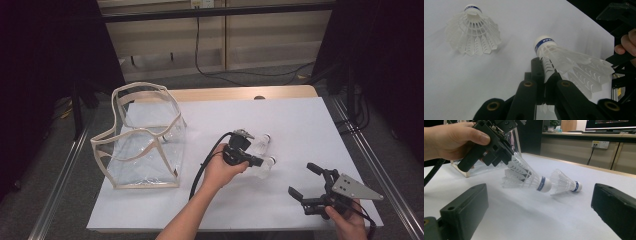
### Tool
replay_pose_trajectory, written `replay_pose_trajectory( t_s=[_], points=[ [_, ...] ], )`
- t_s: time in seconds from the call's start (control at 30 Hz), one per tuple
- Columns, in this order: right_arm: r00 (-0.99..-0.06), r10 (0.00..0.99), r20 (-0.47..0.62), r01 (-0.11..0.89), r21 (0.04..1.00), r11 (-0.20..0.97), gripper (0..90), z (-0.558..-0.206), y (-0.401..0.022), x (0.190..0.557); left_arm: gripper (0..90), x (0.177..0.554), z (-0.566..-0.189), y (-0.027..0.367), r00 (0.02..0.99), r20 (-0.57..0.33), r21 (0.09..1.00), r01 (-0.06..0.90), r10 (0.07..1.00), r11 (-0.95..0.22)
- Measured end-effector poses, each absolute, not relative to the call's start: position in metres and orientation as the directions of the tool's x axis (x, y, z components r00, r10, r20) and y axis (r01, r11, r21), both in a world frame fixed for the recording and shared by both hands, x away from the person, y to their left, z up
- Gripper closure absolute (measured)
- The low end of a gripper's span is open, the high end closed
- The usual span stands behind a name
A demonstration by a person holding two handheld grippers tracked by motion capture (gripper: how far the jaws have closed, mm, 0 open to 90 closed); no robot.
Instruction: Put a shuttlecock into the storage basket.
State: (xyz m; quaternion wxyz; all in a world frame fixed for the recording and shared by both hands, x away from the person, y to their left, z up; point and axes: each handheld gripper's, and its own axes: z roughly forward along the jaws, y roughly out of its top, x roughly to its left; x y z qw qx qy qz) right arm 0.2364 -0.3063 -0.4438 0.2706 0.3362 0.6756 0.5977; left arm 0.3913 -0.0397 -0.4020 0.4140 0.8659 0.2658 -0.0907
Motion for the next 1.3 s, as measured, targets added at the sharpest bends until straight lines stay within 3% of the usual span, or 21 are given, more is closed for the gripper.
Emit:
replay_pose_trajectory(
  t_s=[1.3],
  points=[
    [-0.629,0.776,0.036,0.13,0.99,0.06,0.7,-0.443,-0.305,0.236,89.6,0.396,-0.382,0.004,0.828,-0.365,0.648,0.555,0.427,-0.523]
  ],
)
